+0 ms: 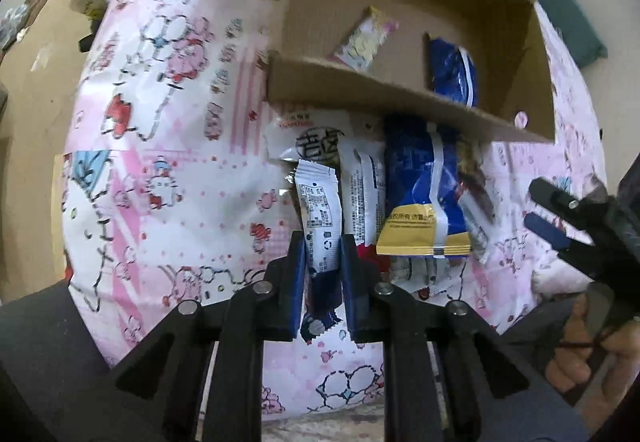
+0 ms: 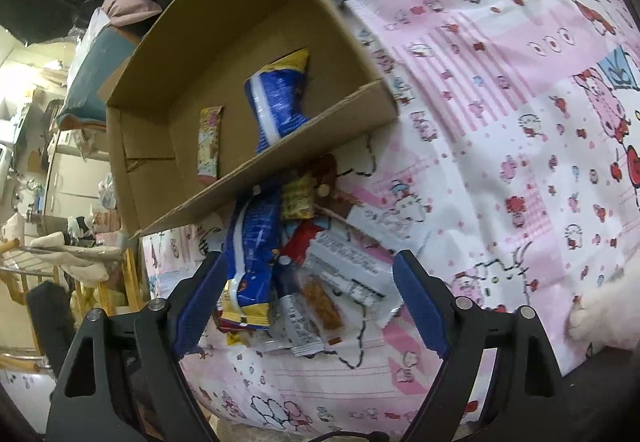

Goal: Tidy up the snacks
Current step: 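Grasp a white bar with the left tool while the right tool grasps a red-white bar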

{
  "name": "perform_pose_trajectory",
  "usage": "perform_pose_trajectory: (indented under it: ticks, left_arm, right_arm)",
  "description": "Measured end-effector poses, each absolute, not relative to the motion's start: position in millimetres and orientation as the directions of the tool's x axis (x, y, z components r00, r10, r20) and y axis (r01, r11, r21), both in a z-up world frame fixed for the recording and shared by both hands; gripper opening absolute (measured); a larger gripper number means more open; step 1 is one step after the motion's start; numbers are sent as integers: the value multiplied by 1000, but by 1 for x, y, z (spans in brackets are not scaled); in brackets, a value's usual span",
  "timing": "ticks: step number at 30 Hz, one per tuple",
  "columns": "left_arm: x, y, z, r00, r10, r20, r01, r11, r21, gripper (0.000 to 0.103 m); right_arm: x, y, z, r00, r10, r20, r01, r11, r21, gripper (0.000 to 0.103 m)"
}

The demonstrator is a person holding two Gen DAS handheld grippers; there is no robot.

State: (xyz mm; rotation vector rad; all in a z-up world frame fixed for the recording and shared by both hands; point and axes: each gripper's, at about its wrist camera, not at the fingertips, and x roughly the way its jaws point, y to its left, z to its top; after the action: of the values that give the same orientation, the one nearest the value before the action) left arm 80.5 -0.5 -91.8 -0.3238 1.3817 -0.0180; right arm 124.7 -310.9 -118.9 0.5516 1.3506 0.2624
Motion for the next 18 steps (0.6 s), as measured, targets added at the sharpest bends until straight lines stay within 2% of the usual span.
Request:
perform_pose_trajectory:
  ticks: [3,7,10,13,18]
  left_arm:
    - [75,9,-87,210,-208,-955,-218,942,-254,14]
    - [75,17,-82,237,-205,-950,-214,943,-257,14]
    - [76,14,-80,246,-209,-946,-214,941,-263,14]
    - [78,13,-82,249,-209,-946,-209,942,-263,14]
    - [82,12,-87,239,-209,-948,-221,939,-263,14]
  right_arm:
    - [130,-305,-123,146,419,-896,64,900,431,74]
    - [134,-272,-126,75,323,-943,-143,940,311,49]
    - [133,-249,-139,37,207,-978,-267,945,190,40]
    - [127,-230,-156,14,103,-995,-364,927,90,39]
    - [122,-213,-171,32,18,-999,-439,899,2,42]
